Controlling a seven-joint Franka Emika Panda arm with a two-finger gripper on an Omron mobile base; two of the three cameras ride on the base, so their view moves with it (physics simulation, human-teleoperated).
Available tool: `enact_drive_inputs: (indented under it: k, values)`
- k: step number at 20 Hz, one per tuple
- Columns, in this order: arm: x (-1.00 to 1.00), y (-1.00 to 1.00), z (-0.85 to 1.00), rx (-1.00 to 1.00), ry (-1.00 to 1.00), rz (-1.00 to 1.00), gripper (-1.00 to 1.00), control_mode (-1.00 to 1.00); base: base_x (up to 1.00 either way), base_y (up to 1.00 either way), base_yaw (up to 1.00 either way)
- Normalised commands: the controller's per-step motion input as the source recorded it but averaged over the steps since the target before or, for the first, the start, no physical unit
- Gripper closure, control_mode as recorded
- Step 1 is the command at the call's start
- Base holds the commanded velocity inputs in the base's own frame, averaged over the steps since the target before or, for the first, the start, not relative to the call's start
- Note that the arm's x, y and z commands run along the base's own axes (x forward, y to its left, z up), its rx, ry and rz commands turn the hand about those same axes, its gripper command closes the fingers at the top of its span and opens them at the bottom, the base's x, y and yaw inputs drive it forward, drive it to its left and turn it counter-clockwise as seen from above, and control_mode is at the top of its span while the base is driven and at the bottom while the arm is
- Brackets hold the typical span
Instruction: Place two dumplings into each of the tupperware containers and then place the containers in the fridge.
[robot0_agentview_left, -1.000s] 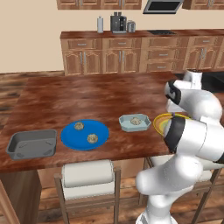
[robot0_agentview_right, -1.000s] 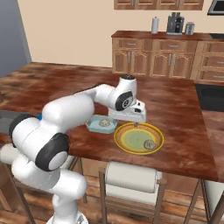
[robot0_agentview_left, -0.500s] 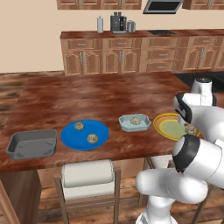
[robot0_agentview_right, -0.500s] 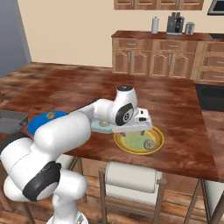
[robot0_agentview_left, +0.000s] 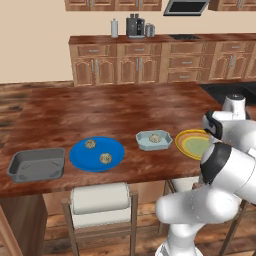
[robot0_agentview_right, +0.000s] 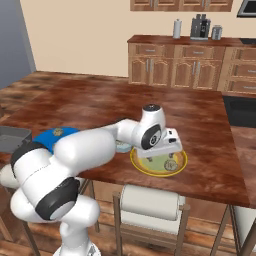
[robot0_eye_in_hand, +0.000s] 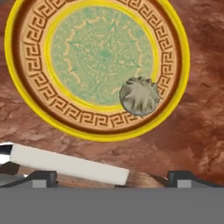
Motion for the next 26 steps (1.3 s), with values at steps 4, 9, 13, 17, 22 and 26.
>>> enact_drive_inputs:
  k: [4,9,13,17,22,26]
  values:
    - [0.25,-0.12,-0.34,0.0,-0.02,0.12,-1.0,-1.0,0.0,0.0,0.0]
    - [0.35,-0.05,-0.37,0.0,0.0,0.13,-1.0,-1.0,0.0,0.0,0.0]
    - [0.36,-0.22,-0.32,0.0,0.0,0.07,-1.0,-1.0,0.0,0.0,0.0]
    - [0.38,-0.36,-0.3,0.0,0.0,0.06,-1.0,-1.0,0.0,0.0,0.0]
    - [0.29,-0.28,-0.29,0.0,0.0,0.08,-1.0,-1.0,0.0,0.0,0.0]
    - [0.05,-0.19,-0.31,0.0,0.0,0.07,-1.0,-1.0,0.0,0.0,0.0]
